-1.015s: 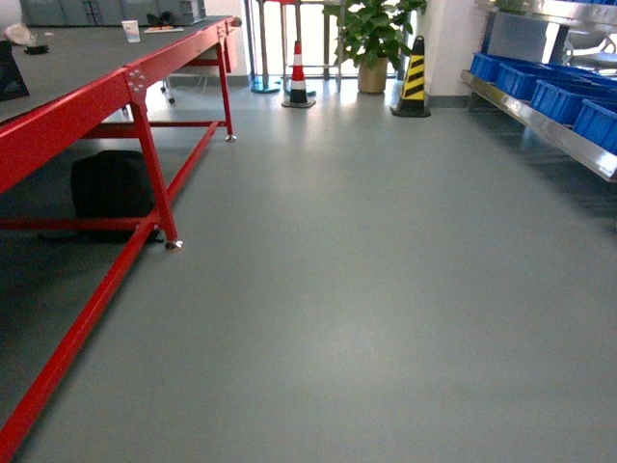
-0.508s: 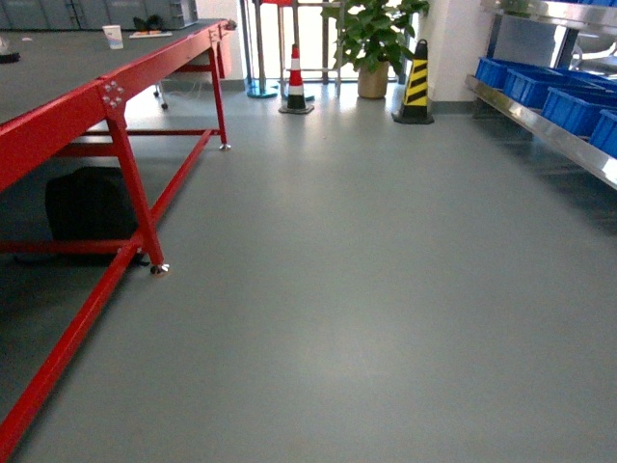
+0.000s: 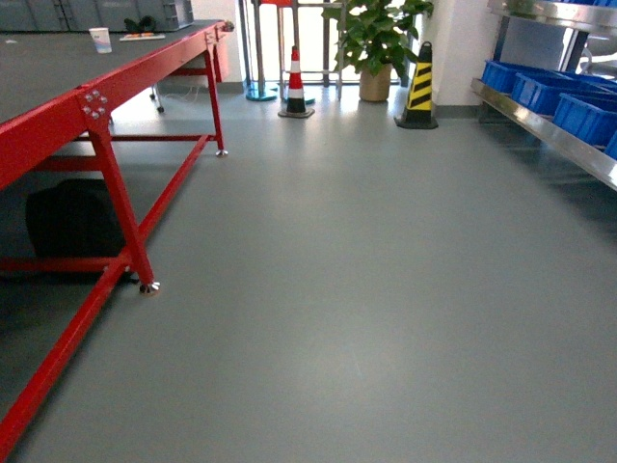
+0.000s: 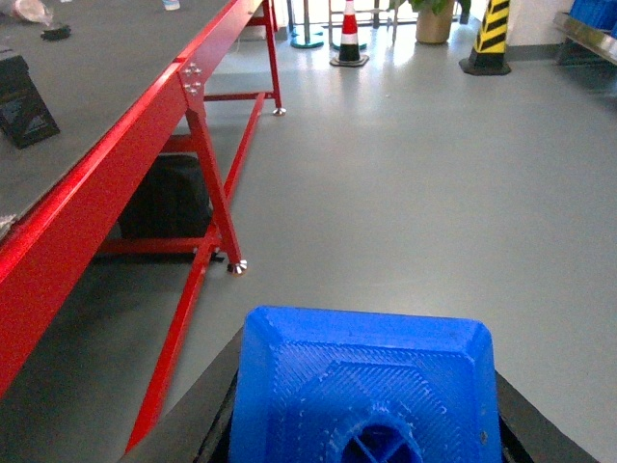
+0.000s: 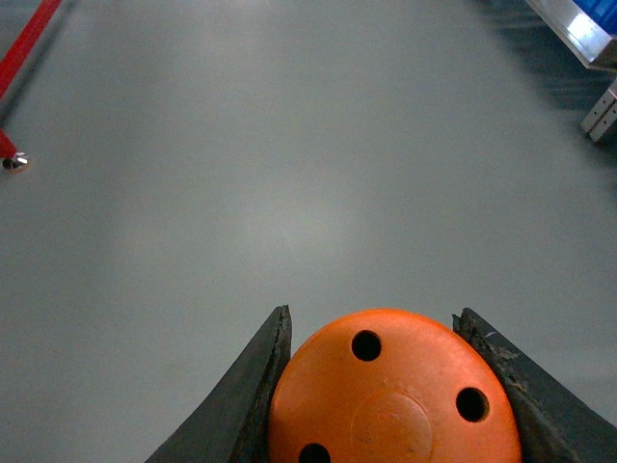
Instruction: Sort blue parts and orange caps into right shelf containers
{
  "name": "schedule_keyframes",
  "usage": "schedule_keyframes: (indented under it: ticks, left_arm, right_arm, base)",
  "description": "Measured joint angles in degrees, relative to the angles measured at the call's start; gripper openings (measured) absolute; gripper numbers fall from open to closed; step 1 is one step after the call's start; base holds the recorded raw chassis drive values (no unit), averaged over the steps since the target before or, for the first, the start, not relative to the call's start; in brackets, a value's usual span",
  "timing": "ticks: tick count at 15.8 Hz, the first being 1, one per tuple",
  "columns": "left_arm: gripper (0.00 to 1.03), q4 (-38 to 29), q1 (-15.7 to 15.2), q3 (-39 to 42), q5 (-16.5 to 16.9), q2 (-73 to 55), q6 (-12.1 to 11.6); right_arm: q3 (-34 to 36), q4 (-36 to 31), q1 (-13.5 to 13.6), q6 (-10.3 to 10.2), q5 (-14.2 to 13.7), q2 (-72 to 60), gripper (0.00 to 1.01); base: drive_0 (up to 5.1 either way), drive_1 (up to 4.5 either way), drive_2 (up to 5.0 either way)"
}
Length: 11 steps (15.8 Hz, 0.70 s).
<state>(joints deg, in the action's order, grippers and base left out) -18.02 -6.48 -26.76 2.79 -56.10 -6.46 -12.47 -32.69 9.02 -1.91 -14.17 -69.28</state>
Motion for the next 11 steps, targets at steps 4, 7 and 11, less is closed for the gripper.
schedule_keyframes:
  ticks: [4,7,11]
  left_arm:
    - [0.45,0.02,0.00,0.00,0.00,0.00,0.00]
    - [0.45,0.15,0.00,0.00,0.00,0.00,0.00]
    - [0.45,-0.09,0.00,0.00,0.00,0.00,0.00]
  right_arm:
    - [0.00,0.00,0.00,0.00,0.00,0.00,0.43]
    - [0.00,-0.13,0.02,0.00,0.07,0.00,0.43]
    - [0.00,-0.31,0.00,0.00,0.00,0.02,0.43]
  base:
    - [-0.1,3.79,-3.9]
    - [0.0,3.84,-3.9]
    - [0.0,3.88,-3.8]
